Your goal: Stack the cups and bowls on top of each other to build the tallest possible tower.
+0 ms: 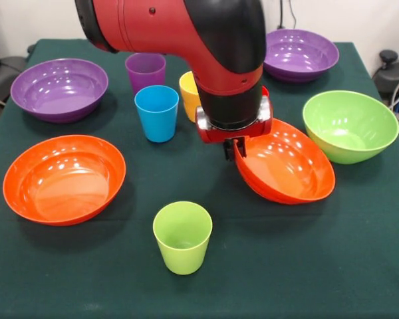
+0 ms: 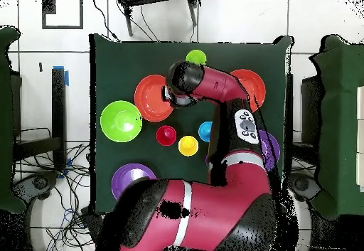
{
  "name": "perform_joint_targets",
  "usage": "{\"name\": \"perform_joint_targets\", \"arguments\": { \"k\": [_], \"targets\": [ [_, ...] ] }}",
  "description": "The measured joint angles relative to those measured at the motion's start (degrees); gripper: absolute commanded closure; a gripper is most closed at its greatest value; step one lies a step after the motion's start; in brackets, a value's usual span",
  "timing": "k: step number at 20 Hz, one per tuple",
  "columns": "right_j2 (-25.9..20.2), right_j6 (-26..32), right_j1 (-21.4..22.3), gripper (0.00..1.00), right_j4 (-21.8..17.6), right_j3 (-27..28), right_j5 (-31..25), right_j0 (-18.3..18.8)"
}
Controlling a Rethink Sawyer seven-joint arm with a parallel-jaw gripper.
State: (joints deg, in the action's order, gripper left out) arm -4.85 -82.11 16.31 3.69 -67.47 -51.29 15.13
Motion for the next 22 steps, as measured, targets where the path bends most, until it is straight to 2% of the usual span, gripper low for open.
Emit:
{"name": "perform_joint_targets", "arguments": {
  "k": [5,10,14,15,18,22],
  "targets": [
    [-1.20,0.00,-0.38,1.00,-0.01,0.39,-0.63,0.89],
    [-2.22,0.00,-1.52,1.00,-0.06,4.04,-6.47,1.49],
    [-3.07,0.00,-2.95,1.00,-0.09,9.25,-14.17,2.01],
    [-3.54,0.00,-3.64,1.00,-0.11,11.90,-17.76,2.26],
    [-3.98,0.00,-4.68,1.00,-0.17,15.51,-21.79,2.40],
    [-5.04,0.00,-8.24,1.00,-0.34,25.22,-29.33,2.28]
  ]
}}
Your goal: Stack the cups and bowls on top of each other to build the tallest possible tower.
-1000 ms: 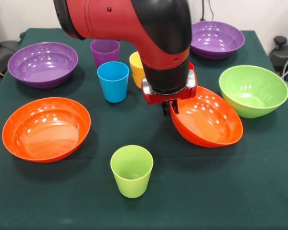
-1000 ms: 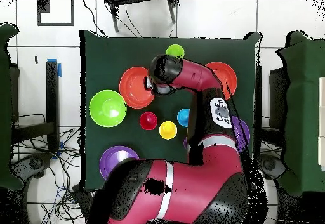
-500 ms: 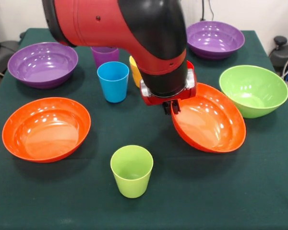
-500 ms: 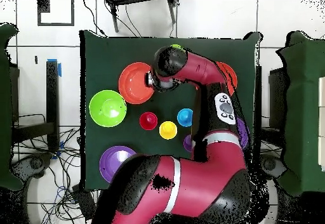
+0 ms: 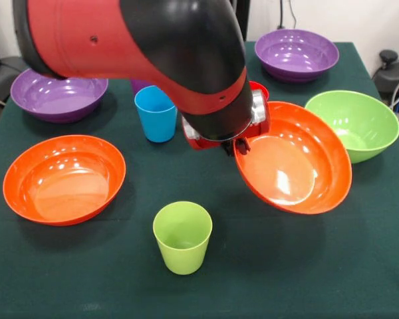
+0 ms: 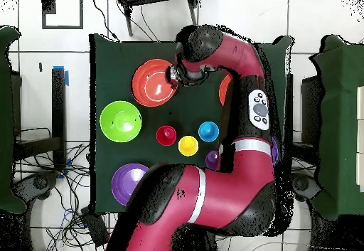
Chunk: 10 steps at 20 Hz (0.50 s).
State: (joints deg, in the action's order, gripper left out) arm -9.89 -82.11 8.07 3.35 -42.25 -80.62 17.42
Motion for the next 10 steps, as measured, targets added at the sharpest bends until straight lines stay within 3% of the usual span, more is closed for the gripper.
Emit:
{"name": "perform_joint_targets", "arguments": {
  "k": [10],
  "targets": [
    [-7.32,0.00,-8.48,1.00,-2.14,19.07,-9.69,-0.18]
  ]
}}
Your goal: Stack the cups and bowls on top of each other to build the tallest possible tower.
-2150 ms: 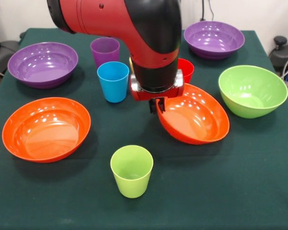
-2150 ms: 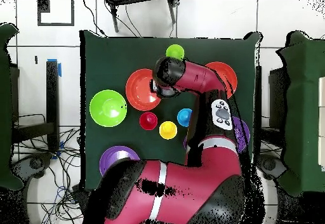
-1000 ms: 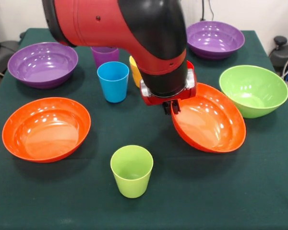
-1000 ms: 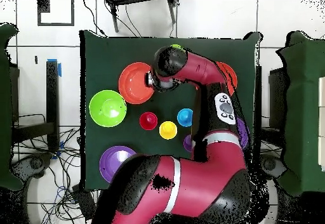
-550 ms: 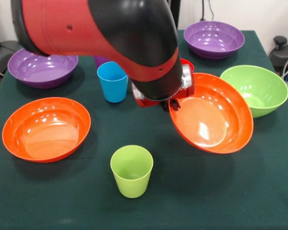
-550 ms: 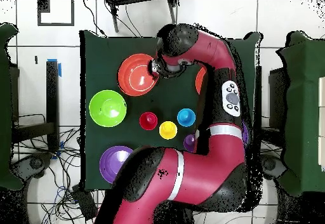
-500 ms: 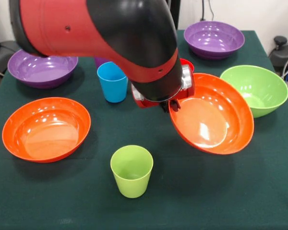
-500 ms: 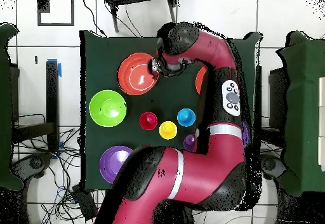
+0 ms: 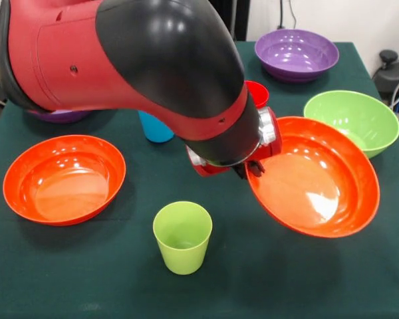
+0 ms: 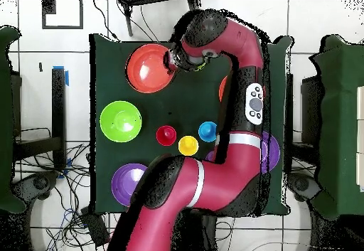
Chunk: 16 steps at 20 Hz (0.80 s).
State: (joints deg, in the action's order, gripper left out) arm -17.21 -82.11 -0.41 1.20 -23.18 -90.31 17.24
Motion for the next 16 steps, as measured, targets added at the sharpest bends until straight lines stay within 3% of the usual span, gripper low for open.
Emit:
{"name": "perform_joint_targets", "arguments": {
  "k": [8,9,12,16],
  "targets": [
    [-9.89,0.00,-1.95,1.00,-8.37,5.74,-4.38,0.55],
    [-13.31,0.00,-1.95,1.00,-11.66,6.51,-5.84,0.89],
    [-16.91,0.00,-1.96,1.00,-15.15,7.08,-7.34,1.38],
    [-26.09,0.00,-1.95,1.00,-24.65,8.17,-10.88,3.21]
  ]
}}
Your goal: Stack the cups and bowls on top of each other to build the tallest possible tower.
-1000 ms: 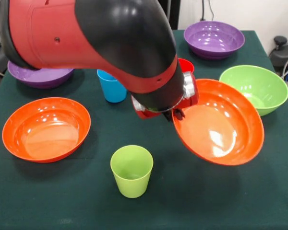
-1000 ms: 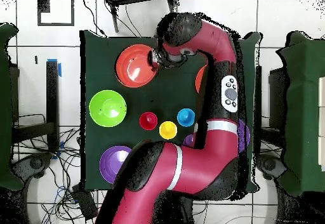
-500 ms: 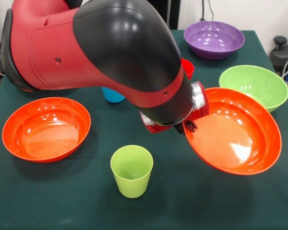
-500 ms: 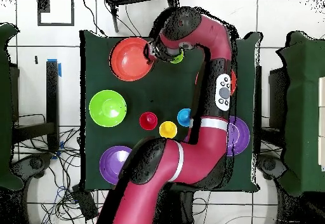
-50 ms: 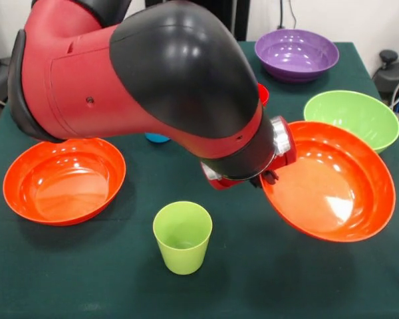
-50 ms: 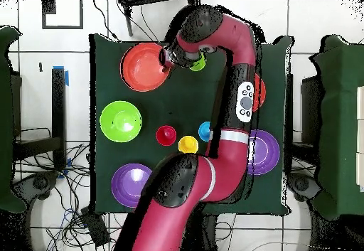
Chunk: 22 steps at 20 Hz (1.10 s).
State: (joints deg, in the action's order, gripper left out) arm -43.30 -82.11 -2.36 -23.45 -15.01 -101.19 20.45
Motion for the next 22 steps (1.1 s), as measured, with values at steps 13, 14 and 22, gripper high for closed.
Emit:
{"name": "perform_joint_targets", "arguments": {
  "k": [13,14,22],
  "targets": [
    [-31.00,0.04,-0.06,1.00,-36.61,3.20,-10.57,6.49],
    [-33.02,0.04,-0.07,1.00,-38.90,3.44,-11.06,6.79],
    [-49.96,0.54,-0.40,1.00,-55.43,4.58,-14.49,8.50]
  ]
}}
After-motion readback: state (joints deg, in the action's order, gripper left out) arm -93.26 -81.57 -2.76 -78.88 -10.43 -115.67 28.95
